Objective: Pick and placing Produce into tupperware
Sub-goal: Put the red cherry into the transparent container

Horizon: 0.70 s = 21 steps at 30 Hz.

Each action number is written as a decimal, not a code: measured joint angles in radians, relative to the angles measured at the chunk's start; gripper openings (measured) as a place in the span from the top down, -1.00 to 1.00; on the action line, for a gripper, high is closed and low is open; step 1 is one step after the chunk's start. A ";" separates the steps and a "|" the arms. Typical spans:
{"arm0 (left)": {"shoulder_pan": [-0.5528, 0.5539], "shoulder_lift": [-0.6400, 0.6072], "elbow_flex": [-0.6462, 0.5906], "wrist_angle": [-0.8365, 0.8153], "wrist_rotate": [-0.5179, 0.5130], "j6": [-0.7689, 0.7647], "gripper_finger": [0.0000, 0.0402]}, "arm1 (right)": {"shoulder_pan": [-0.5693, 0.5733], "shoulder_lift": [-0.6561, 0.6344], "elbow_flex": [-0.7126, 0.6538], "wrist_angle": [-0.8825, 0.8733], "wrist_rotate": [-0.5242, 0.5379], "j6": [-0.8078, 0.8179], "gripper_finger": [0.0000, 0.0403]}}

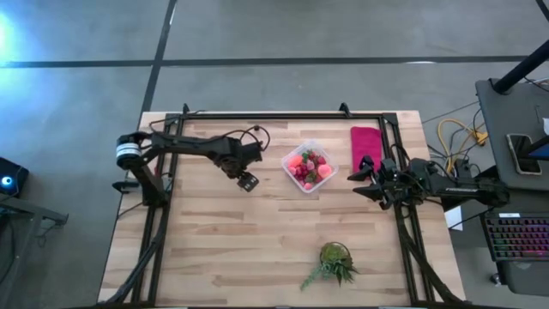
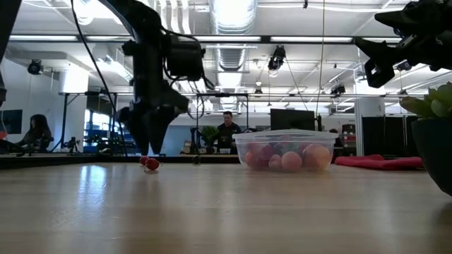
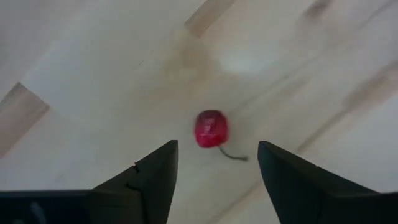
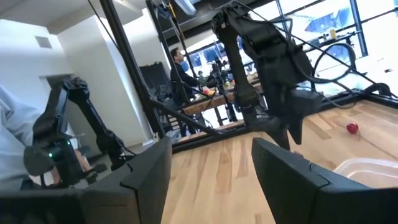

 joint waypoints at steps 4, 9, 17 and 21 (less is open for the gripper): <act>-0.001 0.030 -0.016 -0.003 -0.002 0.000 0.07 | 0.000 0.000 0.000 -0.002 0.000 0.000 -0.07; -0.001 0.061 -0.017 0.028 -0.024 0.000 0.19 | 0.000 0.000 0.000 -0.003 0.000 0.000 -0.07; -0.001 0.094 -0.017 0.061 -0.032 0.000 0.38 | 0.000 0.001 0.000 -0.003 0.000 0.000 -0.07; -0.001 0.096 -0.017 0.060 -0.034 0.000 0.48 | 0.000 0.001 0.000 -0.003 0.000 0.000 -0.07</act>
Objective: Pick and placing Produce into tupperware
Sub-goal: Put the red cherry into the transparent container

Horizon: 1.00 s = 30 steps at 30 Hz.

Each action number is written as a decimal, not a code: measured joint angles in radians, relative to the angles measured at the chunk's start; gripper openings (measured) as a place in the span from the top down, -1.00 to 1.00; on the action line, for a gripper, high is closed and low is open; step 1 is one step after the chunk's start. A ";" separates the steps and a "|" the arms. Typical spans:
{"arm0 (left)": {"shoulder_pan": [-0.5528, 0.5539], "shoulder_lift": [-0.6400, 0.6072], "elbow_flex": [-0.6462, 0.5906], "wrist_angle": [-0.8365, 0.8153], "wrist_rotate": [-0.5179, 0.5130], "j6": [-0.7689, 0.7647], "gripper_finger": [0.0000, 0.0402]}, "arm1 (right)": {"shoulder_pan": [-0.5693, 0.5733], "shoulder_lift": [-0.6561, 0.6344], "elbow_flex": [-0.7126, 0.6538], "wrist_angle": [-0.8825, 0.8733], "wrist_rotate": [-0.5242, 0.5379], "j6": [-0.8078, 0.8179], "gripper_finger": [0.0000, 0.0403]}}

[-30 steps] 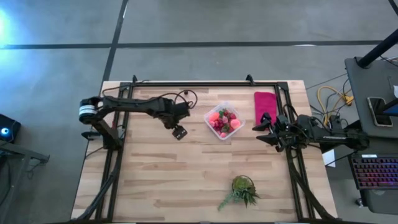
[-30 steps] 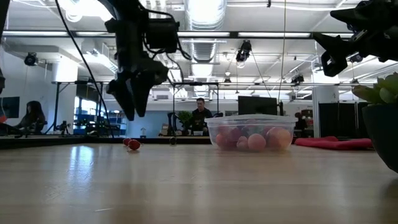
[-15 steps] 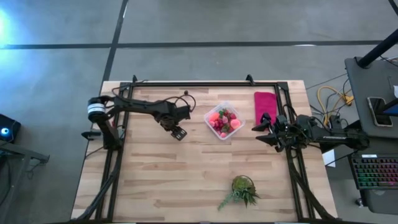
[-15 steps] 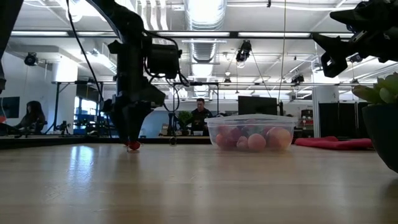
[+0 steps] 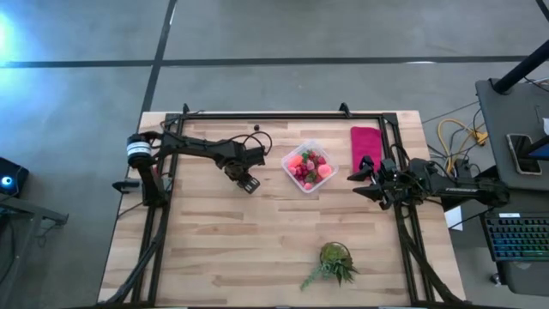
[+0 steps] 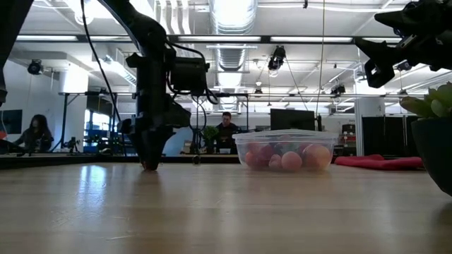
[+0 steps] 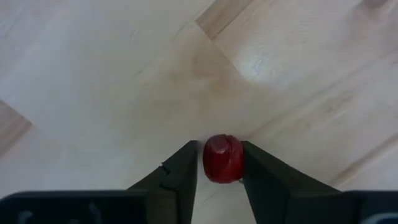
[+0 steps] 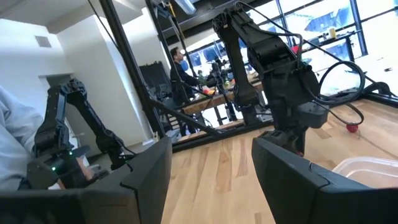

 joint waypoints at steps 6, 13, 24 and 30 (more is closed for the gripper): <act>0.000 0.000 0.000 0.004 -0.002 0.000 0.65 | 0.000 0.000 0.000 0.000 0.000 0.000 -0.07; -0.006 -0.041 0.016 0.012 0.019 0.000 0.76 | 0.000 0.000 0.000 0.000 0.000 0.000 -0.07; -0.024 -0.195 0.261 0.344 0.113 0.089 0.76 | 0.000 0.000 0.000 0.000 0.000 0.000 -0.07; -0.024 -0.025 0.399 0.373 0.072 0.290 0.68 | 0.000 0.000 0.000 0.000 0.000 0.000 -0.07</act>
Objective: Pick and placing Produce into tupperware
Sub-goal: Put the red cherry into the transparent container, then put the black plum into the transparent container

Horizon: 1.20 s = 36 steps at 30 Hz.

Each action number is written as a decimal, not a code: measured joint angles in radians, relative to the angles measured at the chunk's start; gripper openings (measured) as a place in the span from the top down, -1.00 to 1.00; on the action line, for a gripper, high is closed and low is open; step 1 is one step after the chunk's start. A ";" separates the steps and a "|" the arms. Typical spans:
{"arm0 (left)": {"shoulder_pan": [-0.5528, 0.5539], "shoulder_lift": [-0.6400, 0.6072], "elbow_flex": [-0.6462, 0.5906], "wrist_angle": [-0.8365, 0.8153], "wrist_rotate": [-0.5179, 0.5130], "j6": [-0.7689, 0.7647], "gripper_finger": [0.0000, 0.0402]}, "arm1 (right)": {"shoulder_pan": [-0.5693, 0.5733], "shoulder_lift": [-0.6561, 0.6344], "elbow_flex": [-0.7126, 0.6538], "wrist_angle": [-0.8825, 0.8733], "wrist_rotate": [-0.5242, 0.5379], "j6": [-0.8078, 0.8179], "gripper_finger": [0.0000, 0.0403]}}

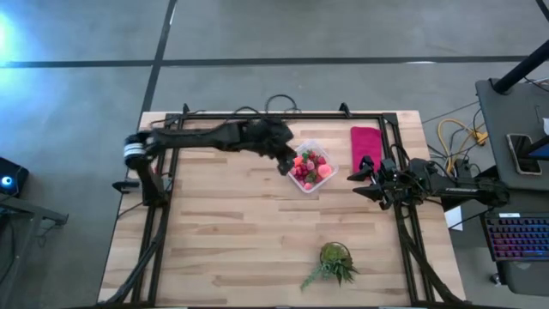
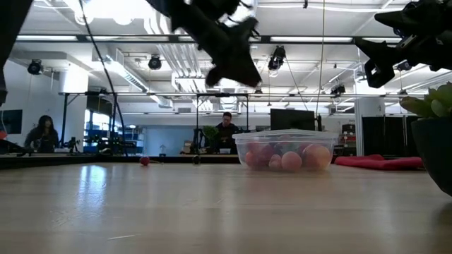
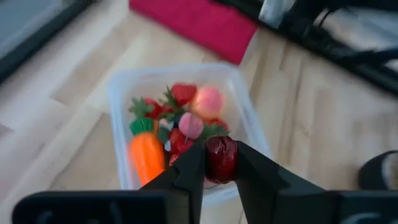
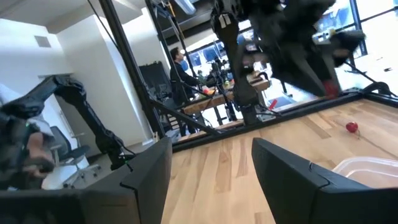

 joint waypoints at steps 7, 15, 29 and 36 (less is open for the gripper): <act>-0.002 0.185 0.119 -0.024 0.000 0.008 0.34 | 0.000 0.000 0.000 0.000 0.000 0.000 -0.07; 0.018 0.134 0.174 -0.348 -0.124 0.272 0.01 | 0.000 0.000 0.000 0.000 0.000 0.000 -0.07; 0.393 0.106 0.139 -0.499 -0.100 0.049 0.00 | 0.000 0.000 0.000 -0.001 0.000 0.000 -0.07; 0.471 0.182 0.140 -0.414 0.020 -0.011 0.00 | 0.000 0.000 0.000 0.000 0.000 0.000 -0.07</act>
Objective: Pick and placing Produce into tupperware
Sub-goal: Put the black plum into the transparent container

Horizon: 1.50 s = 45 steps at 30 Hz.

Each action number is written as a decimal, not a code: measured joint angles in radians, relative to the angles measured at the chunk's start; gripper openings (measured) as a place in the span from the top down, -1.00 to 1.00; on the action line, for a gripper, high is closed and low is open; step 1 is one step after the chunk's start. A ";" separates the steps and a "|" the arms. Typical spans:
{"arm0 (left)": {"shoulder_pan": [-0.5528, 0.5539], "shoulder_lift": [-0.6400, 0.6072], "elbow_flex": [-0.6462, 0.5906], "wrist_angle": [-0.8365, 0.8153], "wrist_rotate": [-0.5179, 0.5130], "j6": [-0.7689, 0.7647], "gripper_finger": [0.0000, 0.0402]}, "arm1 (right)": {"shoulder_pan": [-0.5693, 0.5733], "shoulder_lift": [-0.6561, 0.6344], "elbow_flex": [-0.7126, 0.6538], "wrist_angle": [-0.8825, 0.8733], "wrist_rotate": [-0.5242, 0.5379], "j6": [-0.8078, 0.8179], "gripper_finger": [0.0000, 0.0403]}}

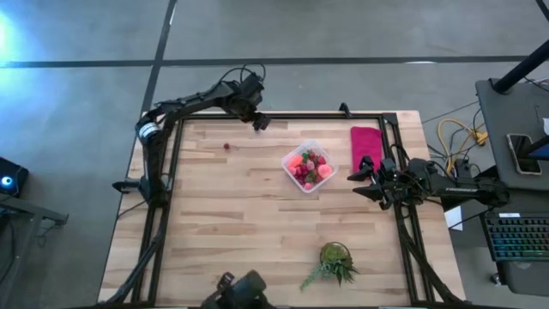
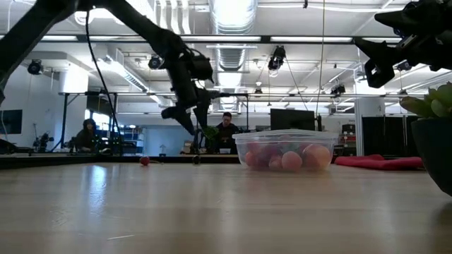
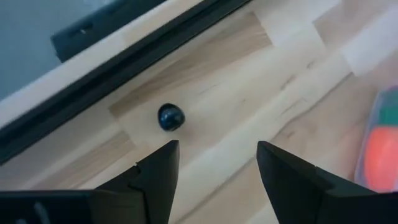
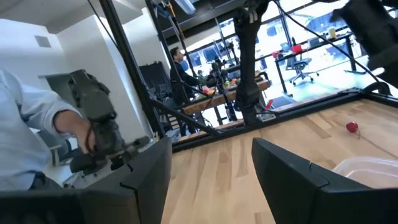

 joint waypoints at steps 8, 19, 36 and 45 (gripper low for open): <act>0.029 0.120 0.029 0.004 0.025 -0.043 0.00 | 0.000 0.000 0.000 0.000 0.000 0.000 -0.07; 0.044 0.171 0.033 0.013 -0.041 0.012 0.00 | 0.000 0.000 0.000 0.000 0.000 0.000 -0.07; 0.043 0.207 0.031 0.040 -0.053 0.019 0.30 | 0.000 0.000 0.000 0.000 0.000 0.000 -0.07; 0.043 0.207 0.027 0.070 -0.053 0.043 0.54 | 0.000 0.000 0.000 0.000 0.000 0.000 -0.07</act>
